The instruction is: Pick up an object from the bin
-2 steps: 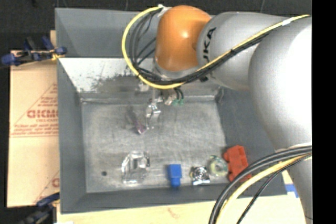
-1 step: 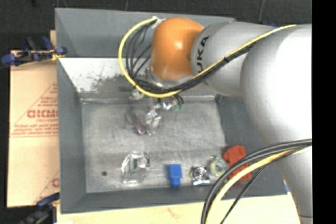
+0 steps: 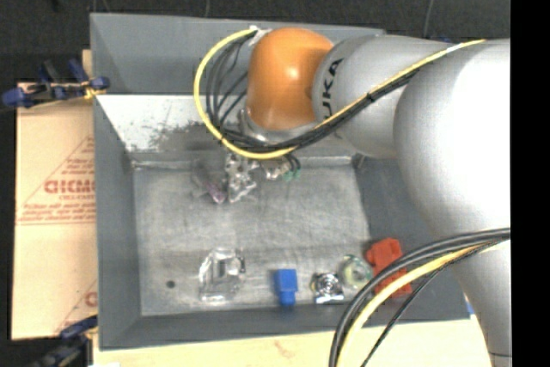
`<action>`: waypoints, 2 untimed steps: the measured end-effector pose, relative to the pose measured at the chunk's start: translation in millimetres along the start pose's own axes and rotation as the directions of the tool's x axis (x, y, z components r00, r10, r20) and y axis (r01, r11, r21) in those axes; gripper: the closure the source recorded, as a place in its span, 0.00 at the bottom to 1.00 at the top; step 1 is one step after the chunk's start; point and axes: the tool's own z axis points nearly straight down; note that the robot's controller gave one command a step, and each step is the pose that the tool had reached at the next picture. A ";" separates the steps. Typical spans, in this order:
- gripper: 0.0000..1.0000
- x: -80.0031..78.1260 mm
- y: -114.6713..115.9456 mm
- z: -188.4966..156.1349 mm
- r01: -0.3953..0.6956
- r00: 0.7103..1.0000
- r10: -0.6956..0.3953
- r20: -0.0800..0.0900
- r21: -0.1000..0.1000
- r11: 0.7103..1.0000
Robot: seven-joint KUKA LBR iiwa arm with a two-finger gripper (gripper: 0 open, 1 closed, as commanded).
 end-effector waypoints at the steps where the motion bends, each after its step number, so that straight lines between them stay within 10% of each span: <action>1: 1.00 3.6 12.7 -116.3 -0.096 0.995 0.096 0.010 0.001 0.995; 2: 0.00 5.2 12.8 -110.6 -0.097 0.995 0.097 0.002 0.000 0.995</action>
Offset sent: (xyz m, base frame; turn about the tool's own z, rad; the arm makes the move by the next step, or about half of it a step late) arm -0.0111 0.0105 0.1093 0.0968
